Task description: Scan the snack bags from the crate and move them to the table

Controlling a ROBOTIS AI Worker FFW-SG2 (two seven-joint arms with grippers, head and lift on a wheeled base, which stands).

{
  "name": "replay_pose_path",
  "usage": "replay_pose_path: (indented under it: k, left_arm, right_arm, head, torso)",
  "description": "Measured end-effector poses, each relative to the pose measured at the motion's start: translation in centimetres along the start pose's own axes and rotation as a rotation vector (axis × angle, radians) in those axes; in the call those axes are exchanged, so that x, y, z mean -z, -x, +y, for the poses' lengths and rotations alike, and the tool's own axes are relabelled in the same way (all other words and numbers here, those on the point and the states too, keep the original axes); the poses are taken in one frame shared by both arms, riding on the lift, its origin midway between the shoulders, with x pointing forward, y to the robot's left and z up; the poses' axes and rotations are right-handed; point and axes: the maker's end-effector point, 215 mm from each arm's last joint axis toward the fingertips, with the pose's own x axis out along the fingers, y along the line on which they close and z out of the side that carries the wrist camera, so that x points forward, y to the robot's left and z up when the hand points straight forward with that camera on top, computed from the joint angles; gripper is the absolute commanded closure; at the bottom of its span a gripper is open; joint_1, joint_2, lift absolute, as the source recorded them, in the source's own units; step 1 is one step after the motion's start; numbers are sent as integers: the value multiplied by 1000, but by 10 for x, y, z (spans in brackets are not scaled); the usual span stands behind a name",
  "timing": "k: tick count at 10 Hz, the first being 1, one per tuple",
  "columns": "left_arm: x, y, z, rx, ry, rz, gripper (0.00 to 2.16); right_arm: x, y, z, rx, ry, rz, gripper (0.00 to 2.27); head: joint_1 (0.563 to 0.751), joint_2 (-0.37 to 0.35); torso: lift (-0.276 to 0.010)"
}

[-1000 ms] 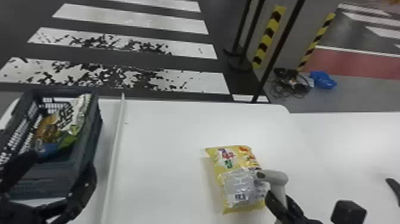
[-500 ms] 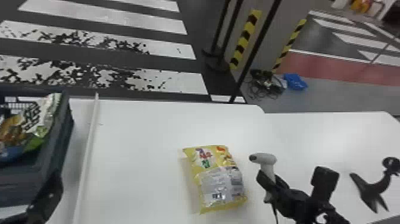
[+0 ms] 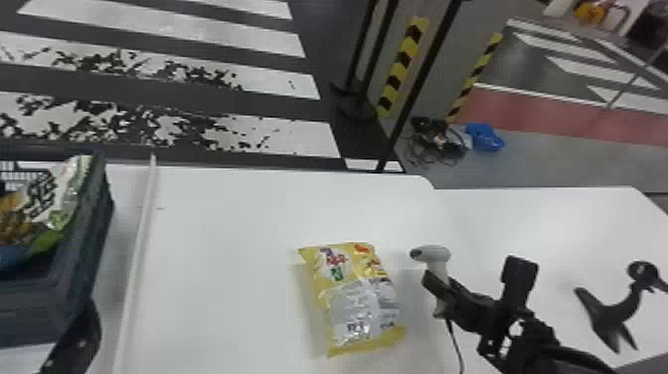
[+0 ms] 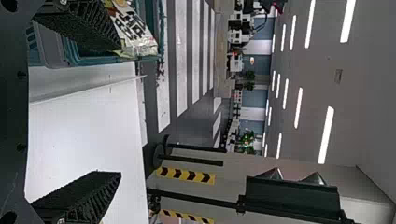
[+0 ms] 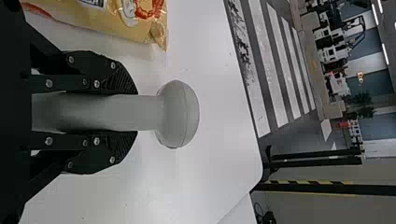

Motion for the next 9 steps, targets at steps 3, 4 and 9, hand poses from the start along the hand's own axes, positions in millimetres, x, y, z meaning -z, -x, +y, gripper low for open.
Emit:
replay_pose_path:
  k: [3,4,9]
  left_arm:
    - [3,-2,-4,6,6,8,33]
    - [2,-2,-5,8,6,6,33]
    - [0,-6,-6,14,4,1,33]
  right_arm:
    - [18,-16,-13,-41,-18,34,2243]
    - [19,-19,-14,-53,-13,33,2240]
    - [17,-12,-9,-61,-3,24,-1]
  head:
    - [695,-350]
    - [695,-350]
    - [695,-350]
  torso:
    - [-95]
    - [-95]
    - [-95]
